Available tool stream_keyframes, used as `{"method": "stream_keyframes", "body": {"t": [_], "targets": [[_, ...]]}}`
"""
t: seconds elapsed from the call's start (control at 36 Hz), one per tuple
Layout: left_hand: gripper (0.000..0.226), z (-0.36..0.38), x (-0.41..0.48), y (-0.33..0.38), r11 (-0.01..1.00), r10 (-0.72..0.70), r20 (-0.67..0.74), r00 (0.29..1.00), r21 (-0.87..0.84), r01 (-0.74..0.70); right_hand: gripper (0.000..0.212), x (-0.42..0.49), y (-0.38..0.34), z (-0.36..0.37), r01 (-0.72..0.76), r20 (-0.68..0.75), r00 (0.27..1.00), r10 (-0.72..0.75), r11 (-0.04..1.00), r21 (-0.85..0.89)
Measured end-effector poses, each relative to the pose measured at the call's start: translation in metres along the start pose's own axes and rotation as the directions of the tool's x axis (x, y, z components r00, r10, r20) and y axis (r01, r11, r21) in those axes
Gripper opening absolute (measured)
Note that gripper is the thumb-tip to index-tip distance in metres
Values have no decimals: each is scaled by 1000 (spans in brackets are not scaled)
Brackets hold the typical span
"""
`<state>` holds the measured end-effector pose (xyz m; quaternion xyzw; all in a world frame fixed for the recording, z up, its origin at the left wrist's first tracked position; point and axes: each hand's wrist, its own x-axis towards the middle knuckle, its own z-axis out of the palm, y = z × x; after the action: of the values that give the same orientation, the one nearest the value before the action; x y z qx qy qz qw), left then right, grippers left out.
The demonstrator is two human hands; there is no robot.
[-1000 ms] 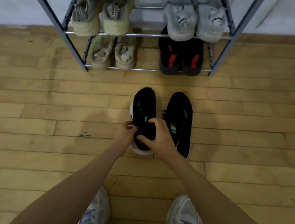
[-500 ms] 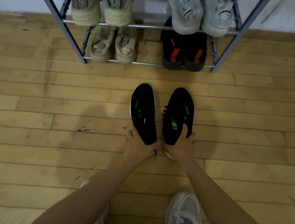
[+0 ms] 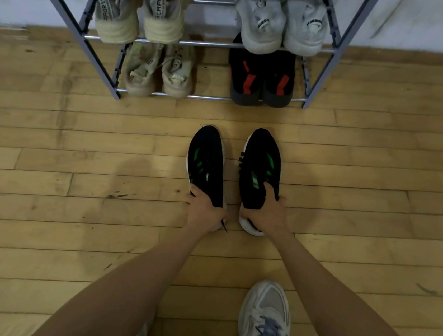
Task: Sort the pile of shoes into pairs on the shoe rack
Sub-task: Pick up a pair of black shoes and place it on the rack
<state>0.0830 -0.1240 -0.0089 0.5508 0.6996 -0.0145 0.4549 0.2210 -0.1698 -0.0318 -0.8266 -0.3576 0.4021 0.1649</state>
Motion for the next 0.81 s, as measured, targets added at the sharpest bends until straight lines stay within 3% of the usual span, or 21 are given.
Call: {"method": "stream_keyframes", "body": {"t": [0.22, 0.39, 0.53, 0.69, 0.81], "targets": [[114, -6, -36, 12, 989, 143, -70, 987, -36, -146, 92, -36, -7, -35, 103, -161, 982, -95, 994, 46], [112, -35, -69, 40, 939, 317, -162, 935, -83, -333, 87, -65, -25, -72, 228, -303, 935, -185, 967, 114], [102, -61, -97, 66, 871, 454, -319, 832, -37, -490, 89, -87, -49, -107, 281, -385, 894, -229, 956, 86], [97, -107, -136, 107, 752, 589, -446, 674, -4, -660, 86, -120, -90, -163, 461, -517, 765, -384, 887, 23], [100, -142, -157, 136, 702, 622, -486, 614, -3, -712, 86, -141, -126, -199, 556, -589, 668, -455, 831, -11]]}}
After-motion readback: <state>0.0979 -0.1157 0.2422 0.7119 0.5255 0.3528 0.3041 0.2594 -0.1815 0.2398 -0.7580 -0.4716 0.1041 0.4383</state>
